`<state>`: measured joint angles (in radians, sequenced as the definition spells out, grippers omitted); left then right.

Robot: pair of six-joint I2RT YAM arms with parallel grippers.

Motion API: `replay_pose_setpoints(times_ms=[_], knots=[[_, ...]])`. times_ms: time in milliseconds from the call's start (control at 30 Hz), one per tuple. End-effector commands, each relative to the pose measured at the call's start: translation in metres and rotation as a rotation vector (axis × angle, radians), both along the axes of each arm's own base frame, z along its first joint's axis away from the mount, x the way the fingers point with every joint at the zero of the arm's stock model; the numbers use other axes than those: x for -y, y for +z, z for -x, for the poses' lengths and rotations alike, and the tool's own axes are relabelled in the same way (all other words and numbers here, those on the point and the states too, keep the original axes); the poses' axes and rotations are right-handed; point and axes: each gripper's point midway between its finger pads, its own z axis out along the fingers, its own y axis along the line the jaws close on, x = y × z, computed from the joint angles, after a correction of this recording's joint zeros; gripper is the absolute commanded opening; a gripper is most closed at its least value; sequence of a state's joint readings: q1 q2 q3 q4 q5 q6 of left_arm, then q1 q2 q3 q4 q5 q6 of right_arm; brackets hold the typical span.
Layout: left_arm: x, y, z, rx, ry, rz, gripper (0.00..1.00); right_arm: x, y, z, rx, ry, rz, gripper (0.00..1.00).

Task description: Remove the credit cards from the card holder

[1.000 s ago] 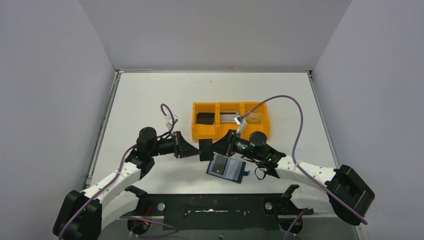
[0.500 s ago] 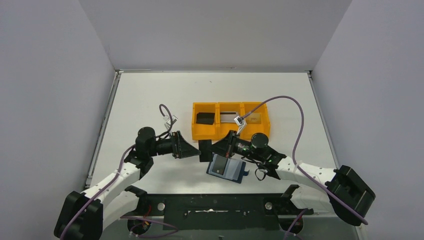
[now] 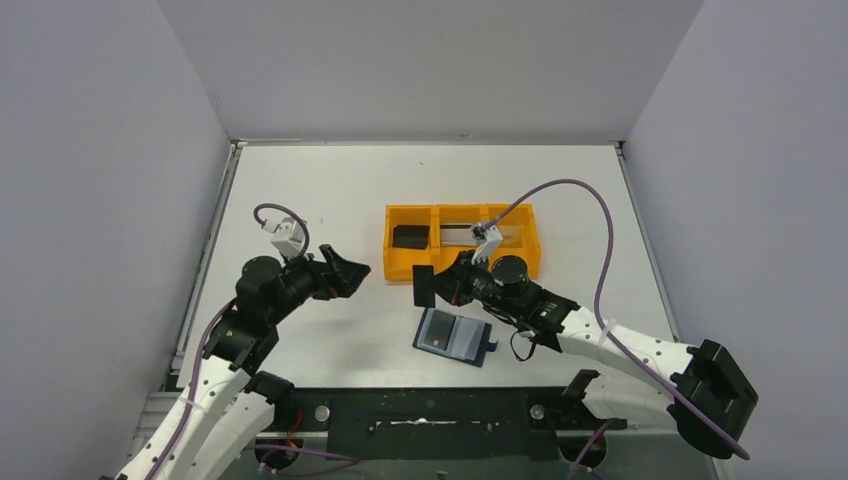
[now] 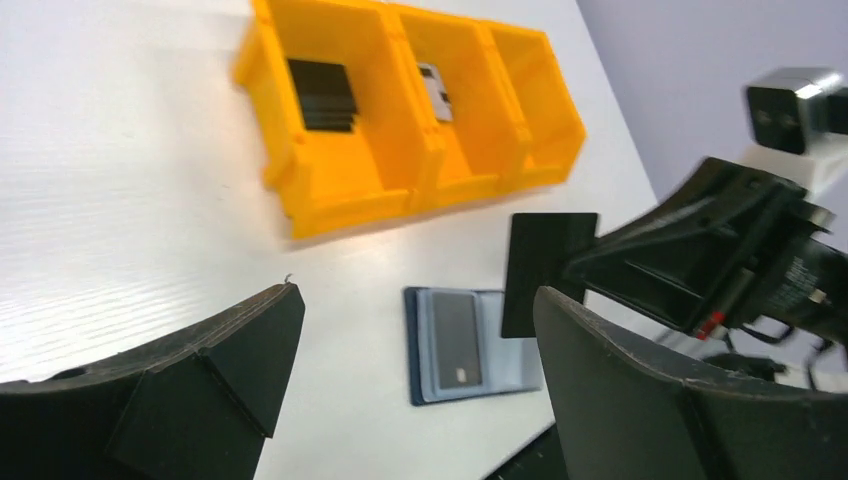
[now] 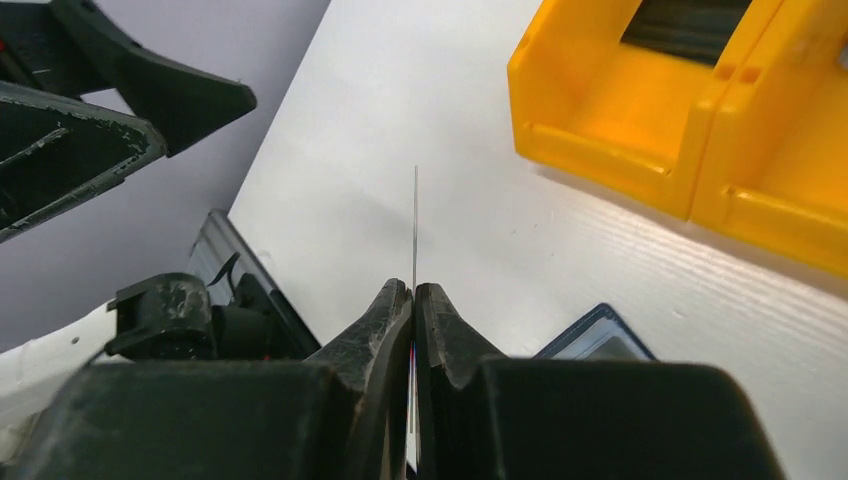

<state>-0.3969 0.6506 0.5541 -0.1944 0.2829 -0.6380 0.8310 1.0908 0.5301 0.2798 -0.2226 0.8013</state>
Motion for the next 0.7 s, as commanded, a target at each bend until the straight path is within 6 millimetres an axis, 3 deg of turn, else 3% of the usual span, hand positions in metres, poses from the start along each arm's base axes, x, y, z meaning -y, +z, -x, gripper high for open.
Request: replay_pose_setpoints(times_ms=[0, 100, 233, 433, 533, 667], knots=[[-0.056, 0.011, -0.015, 0.089, 0.260, -0.180, 0.87, 0.004, 0.029, -0.030, 0.221, -0.079, 0.140, 0.00], [-0.072, 0.014, -0.015, 0.110, 0.335, -0.218, 0.88, -0.001, 0.039, -0.044, 0.326, -0.090, 0.252, 0.00], [-0.079, 0.015, -0.015, 0.122, 0.374, -0.212, 0.88, -0.005, 0.046, -0.066, 0.467, -0.108, 0.432, 0.00], [-0.089, 0.012, -0.017, 0.111, 0.430, -0.236, 0.89, -0.026, 0.050, -0.086, 0.698, -0.003, 0.682, 0.00], [-0.092, 0.012, -0.017, 0.111, 0.443, -0.239, 0.89, -0.035, 0.043, -0.097, 0.774, 0.077, 0.798, 0.00], [-0.095, 0.010, -0.019, 0.105, 0.463, -0.250, 0.89, -0.043, 0.016, -0.115, 0.823, 0.192, 0.983, 0.00]])
